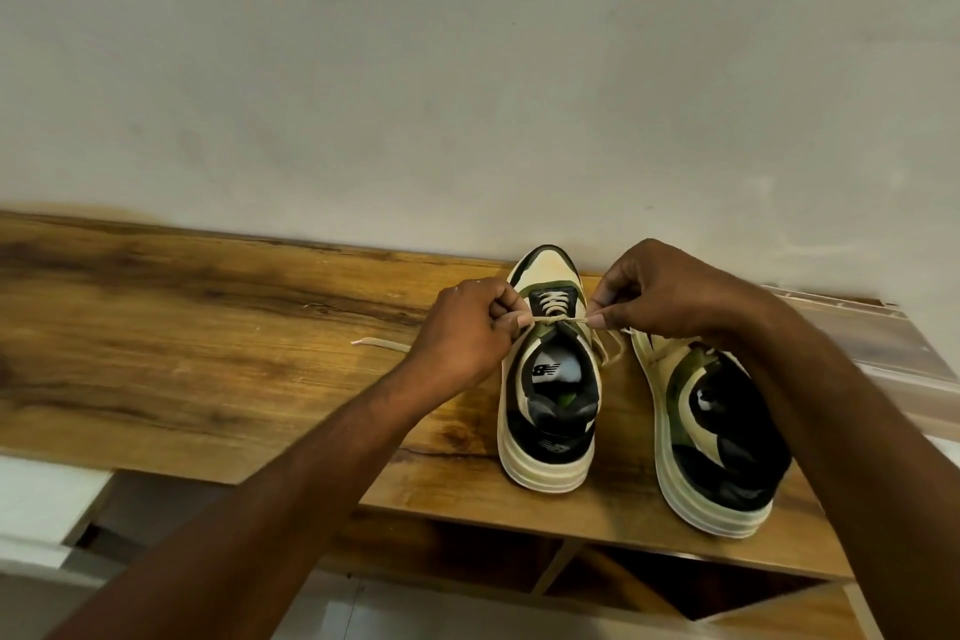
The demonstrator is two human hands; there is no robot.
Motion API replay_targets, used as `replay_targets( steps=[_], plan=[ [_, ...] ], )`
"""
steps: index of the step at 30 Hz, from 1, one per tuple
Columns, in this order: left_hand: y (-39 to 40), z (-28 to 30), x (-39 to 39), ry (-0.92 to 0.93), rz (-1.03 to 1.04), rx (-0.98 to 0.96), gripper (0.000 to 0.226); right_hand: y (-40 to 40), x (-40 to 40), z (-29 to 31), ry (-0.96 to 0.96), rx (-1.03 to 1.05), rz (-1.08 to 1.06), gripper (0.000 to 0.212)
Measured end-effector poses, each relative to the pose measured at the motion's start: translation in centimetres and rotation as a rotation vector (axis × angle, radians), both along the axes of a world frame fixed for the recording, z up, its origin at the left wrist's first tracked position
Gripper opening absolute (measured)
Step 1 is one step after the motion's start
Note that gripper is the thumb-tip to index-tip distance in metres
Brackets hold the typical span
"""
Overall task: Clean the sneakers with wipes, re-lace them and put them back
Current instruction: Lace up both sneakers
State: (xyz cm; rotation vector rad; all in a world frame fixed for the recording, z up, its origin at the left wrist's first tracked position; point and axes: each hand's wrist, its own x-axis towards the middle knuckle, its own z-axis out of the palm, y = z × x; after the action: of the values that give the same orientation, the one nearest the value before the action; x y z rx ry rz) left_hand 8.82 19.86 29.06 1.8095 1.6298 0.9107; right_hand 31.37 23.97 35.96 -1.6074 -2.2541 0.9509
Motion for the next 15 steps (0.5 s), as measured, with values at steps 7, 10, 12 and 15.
replay_targets(
  steps=[7,10,12,15],
  plan=[
    [-0.2,0.5,-0.4,0.125,0.021,0.052,0.015,0.6,0.5,0.0,-0.116,0.016,0.038,0.002],
    [-0.2,0.4,-0.4,0.132,0.031,0.002,0.006,0.7,0.5,-0.4,-0.186,0.016,0.037,0.004],
    [-0.1,0.4,-0.4,0.134,0.031,-0.041,0.004,0.9,0.6,-0.7,-0.202,-0.01,0.032,0.004],
    [0.0,0.5,-0.4,0.09,0.017,-0.14,0.008,1.0,0.6,-1.1,-0.193,-0.04,0.035,0.004]
  ],
)
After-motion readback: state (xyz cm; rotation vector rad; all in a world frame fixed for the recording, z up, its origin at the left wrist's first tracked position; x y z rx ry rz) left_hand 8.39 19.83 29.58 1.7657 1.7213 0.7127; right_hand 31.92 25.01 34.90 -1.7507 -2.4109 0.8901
